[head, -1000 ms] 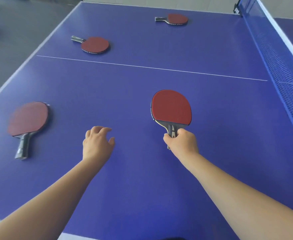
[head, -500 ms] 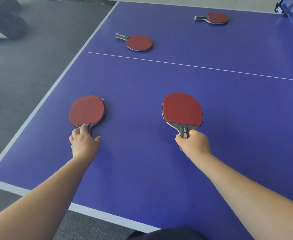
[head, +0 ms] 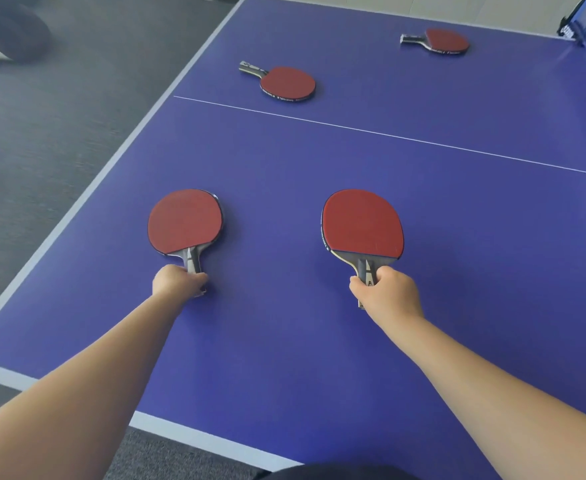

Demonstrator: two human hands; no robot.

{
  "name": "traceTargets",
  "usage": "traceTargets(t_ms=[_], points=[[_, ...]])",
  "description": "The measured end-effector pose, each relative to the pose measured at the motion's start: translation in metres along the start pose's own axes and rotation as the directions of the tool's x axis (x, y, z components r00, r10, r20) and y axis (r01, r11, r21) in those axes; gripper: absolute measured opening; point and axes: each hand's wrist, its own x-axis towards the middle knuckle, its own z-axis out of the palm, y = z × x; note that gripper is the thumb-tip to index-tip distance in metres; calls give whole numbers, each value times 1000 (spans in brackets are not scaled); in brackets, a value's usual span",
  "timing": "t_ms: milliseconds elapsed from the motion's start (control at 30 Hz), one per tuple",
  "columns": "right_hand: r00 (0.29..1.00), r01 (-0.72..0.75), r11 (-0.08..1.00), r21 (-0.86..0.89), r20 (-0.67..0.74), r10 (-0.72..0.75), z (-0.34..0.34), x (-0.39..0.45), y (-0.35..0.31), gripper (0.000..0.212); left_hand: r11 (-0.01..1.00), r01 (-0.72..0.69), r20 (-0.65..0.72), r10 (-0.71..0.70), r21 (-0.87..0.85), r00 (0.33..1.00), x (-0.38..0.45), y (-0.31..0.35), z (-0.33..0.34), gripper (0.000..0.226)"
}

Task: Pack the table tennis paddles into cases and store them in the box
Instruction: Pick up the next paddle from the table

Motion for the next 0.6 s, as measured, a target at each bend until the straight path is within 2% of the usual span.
traceTargets(t_ms=[67, 133, 200, 267, 400, 500, 600], points=[[1000, 3, 1000, 2, -5, -3, -1, 0, 1, 32, 971, 14, 142, 21, -239, 990, -4, 6, 10, 16], [1000, 4, 1000, 16, -7, -4, -3, 1, 1, 32, 877, 43, 276, 104, -478, 955, -16, 14, 21, 12], [1000, 6, 1000, 28, -12, -6, -6, 2, 1, 33, 794, 69, 341, 180, -605, 923, -35, 23, 33, 10], [1000, 12, 999, 36, -15, -11, -10, 4, 3, 33, 775, 51, 367, 239, -630, 899, -55, 33, 50, 7], [999, 9, 998, 62, -36, -7, -22, 5, 10, 35, 820, 10, 488, 330, -572, 808, -95, 47, 96, 17], [998, -1, 997, 72, -56, 6, -30, 5, 20, 38, 814, 52, 565, 354, -579, 746, -127, 61, 132, 22], [997, -16, 998, 64, -73, 20, -36, 4, 33, 40, 799, 99, 605, 360, -593, 710, -156, 73, 160, 24]])
